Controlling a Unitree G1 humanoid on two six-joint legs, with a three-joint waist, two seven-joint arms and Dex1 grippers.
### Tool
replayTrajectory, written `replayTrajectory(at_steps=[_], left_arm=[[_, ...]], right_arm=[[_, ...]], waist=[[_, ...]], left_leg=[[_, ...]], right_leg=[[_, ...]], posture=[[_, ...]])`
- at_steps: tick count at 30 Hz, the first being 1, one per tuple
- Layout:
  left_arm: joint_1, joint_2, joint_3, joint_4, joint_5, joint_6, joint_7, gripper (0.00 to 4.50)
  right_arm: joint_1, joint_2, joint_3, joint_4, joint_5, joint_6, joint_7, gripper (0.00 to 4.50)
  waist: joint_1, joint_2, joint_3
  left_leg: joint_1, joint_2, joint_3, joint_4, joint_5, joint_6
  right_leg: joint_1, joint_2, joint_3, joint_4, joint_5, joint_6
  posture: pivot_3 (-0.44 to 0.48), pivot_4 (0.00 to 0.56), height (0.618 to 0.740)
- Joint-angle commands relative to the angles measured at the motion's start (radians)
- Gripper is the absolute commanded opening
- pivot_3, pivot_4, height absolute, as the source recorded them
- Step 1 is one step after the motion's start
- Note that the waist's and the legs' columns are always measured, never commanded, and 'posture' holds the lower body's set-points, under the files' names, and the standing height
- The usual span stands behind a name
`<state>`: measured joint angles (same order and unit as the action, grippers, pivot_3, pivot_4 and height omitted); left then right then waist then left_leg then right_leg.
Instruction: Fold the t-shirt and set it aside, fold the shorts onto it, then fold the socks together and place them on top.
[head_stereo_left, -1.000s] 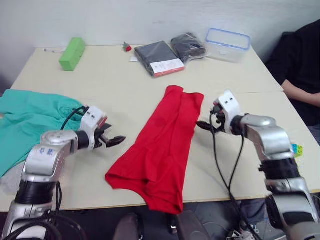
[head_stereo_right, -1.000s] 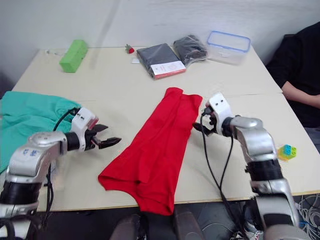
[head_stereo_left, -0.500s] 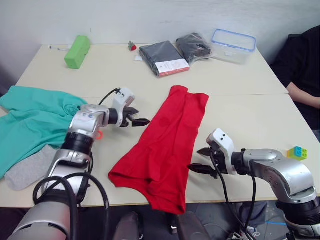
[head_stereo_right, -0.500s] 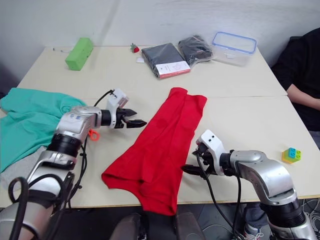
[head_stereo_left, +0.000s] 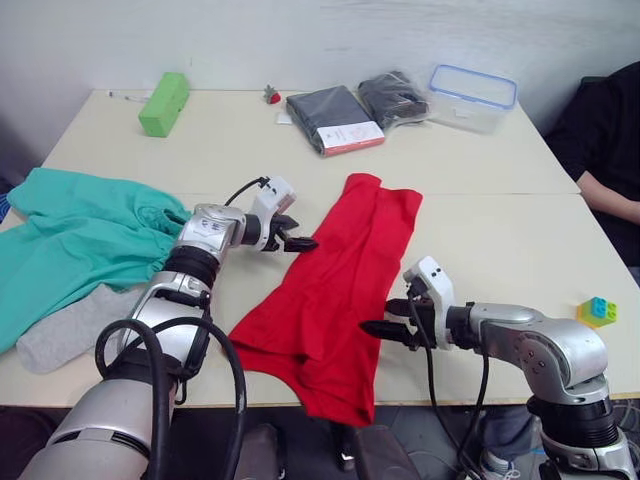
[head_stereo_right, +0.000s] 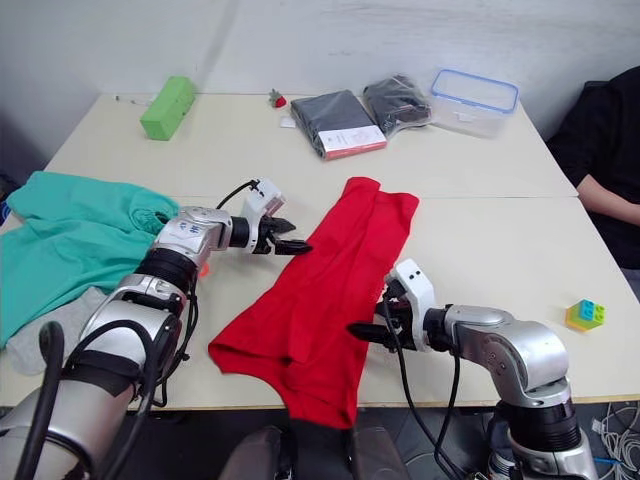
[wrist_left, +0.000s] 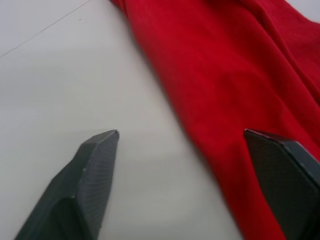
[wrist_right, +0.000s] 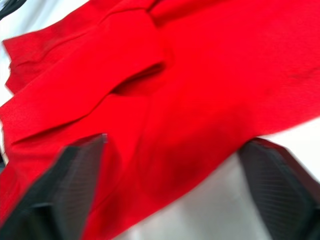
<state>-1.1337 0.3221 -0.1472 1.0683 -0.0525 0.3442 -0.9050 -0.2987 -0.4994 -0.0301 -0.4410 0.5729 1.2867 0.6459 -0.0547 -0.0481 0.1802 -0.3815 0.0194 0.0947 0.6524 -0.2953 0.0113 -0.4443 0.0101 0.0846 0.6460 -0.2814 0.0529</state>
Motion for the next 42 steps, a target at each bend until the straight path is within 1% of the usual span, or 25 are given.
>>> replayTrajectory(at_steps=[1,8,9,10,17,23,26,29,32,36,38,42], left_arm=[[-0.017,-0.019,0.008,0.024,0.014,-0.008,-0.016,2.93],[-0.018,-0.028,0.03,0.037,0.013,-0.002,-0.035,0.67],[-0.018,-0.029,0.032,0.037,0.013,0.002,-0.039,0.34],[-0.018,-0.03,0.034,0.038,0.013,0.005,-0.043,0.01],[-0.002,-0.03,0.046,0.026,0.015,0.018,-0.06,0.01],[0.036,0.0,0.063,-0.036,0.003,0.071,-0.073,0.01],[0.098,0.03,0.072,-0.137,-0.01,0.112,-0.07,0.01],[0.19,0.066,0.093,-0.305,-0.038,0.188,-0.057,0.01],[0.291,0.099,0.123,-0.488,-0.064,0.269,-0.016,0.01],[0.405,0.115,0.16,-0.717,-0.117,0.39,0.036,0.01],[0.445,0.118,0.165,-0.8,-0.129,0.42,0.062,0.01],[0.469,0.115,0.166,-0.854,-0.139,0.422,0.104,0.01]], right_arm=[[0.025,0.008,0.022,0.003,0.023,0.019,-0.017,2.59],[0.032,-0.008,0.022,0.005,0.018,-0.006,-0.035,0.13],[0.033,-0.014,0.023,0.006,0.017,-0.011,-0.034,0.0],[0.034,-0.018,0.023,0.007,0.017,-0.014,-0.034,0.0],[0.028,-0.04,0.019,0.021,0.02,-0.032,-0.031,0.0],[0.012,-0.094,0.024,0.043,0.027,-0.065,0.007,0.0],[-0.006,-0.149,0.042,0.072,0.023,-0.107,0.067,0.0],[-0.042,-0.213,0.077,0.142,-0.001,-0.176,0.137,0.0],[-0.1,-0.251,0.115,0.232,-0.03,-0.238,0.197,0.0],[-0.153,-0.271,0.179,0.318,-0.072,-0.309,0.271,0.0],[-0.166,-0.269,0.212,0.338,-0.092,-0.348,0.305,0.0],[-0.184,-0.248,0.229,0.363,-0.107,-0.401,0.348,0.0]], waist=[[0.0,0.0,0.0],[0.0,0.0,0.0],[0.0,0.0,0.0],[0.0,0.0,0.0],[0.001,0.0,0.0],[0.0,0.0,0.0],[-0.003,0.0,0.0],[-0.006,0.0,0.0],[-0.007,0.0,0.0],[-0.002,0.0,0.0],[-0.002,0.0,0.0],[-0.001,0.0,0.0]], left_leg=[[0.0,0.0,0.0,0.0,0.0,0.0],[-0.003,0.0,-0.001,-0.001,-0.001,0.0],[-0.003,0.0,-0.001,-0.001,-0.001,0.0],[-0.003,0.0,-0.001,0.0,-0.001,0.0],[-0.004,0.0,-0.001,0.001,-0.001,0.001],[-0.004,0.0,-0.001,0.001,-0.001,0.001],[-0.004,0.0,-0.001,0.001,-0.001,0.001],[-0.003,0.0,-0.001,0.001,-0.001,0.001],[-0.002,0.0,-0.001,0.001,-0.001,0.001],[-0.002,0.0,-0.001,0.004,-0.001,0.001],[-0.002,0.0,-0.001,0.006,-0.001,0.001],[-0.003,0.0,-0.002,0.009,-0.001,0.001]], right_leg=[[0.0,0.0,0.0,0.0,0.0,0.0],[-0.002,0.0,-0.001,-0.002,-0.001,0.001],[-0.002,0.0,-0.001,-0.002,-0.001,0.001],[-0.002,0.0,-0.001,-0.002,0.0,0.001],[-0.002,0.0,-0.002,-0.001,-0.001,0.001],[-0.002,-0.001,-0.002,-0.001,-0.001,0.001],[-0.002,-0.001,-0.002,-0.001,-0.001,0.001],[-0.002,0.0,-0.002,0.0,-0.001,0.001],[-0.002,0.0,-0.001,0.001,-0.001,0.001],[-0.002,-0.001,-0.001,0.004,-0.001,0.001],[-0.002,-0.001,-0.001,0.005,-0.001,0.001],[-0.001,-0.001,-0.002,0.007,0.0,0.001]], posture=[[0.0,0.15,0.74],[0.0,0.15,0.74],[0.0,0.15,0.74],[0.0,0.15,0.74],[0.0,0.15,0.74],[0.0,0.15,0.74],[0.0,0.15,0.74],[0.0,0.15,0.74],[0.0,0.15,0.74],[0.0,0.15,0.74],[0.0,0.15,0.74],[0.0,0.15,0.74]])
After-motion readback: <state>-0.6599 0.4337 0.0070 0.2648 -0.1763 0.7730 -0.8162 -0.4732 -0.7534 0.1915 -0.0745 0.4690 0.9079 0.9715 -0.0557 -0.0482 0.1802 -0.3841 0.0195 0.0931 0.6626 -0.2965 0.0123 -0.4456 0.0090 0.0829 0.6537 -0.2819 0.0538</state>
